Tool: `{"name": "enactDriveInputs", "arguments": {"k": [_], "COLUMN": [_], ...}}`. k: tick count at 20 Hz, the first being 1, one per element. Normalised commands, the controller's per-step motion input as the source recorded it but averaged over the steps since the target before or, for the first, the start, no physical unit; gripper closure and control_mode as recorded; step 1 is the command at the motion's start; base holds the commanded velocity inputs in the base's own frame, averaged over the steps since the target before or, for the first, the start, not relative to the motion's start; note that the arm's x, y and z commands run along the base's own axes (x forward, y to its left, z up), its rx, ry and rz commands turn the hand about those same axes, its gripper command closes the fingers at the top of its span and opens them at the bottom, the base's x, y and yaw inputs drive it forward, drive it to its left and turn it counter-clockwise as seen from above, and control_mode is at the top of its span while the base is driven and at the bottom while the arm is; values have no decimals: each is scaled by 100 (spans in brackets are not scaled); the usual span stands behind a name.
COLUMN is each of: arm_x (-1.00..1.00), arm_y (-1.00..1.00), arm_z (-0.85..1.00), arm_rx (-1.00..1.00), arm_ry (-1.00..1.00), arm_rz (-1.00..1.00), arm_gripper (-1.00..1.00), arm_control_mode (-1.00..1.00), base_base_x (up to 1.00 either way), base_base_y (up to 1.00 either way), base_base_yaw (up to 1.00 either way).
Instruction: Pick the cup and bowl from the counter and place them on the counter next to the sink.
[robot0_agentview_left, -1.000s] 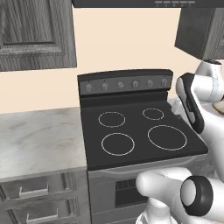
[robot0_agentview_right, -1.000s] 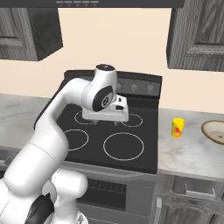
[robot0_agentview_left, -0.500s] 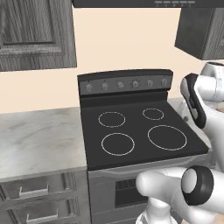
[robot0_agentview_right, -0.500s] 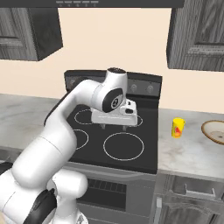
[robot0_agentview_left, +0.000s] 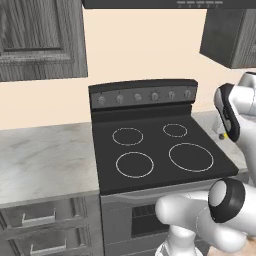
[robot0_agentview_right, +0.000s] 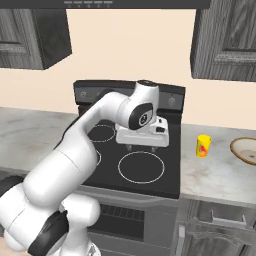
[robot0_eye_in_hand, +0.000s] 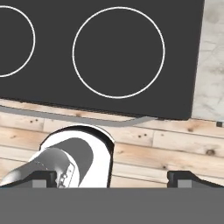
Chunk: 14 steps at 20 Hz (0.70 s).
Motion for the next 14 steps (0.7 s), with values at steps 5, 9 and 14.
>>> {"name": "enactDriveInputs", "arguments": {"k": [5, 9, 14], "arm_x": [0, -1, 0], "arm_y": [6, 26, 12], "arm_z": [0, 0, 0], "arm_rx": [0, 0, 0], "arm_ry": [0, 0, 0], "arm_rz": [1, 4, 2], "arm_gripper": [-100, -100, -100], "arm_control_mode": [-100, -100, 100], "base_base_x": [0, 0, 0], "base_base_y": [0, 0, 0], "base_base_yaw": [0, 0, 2]}}
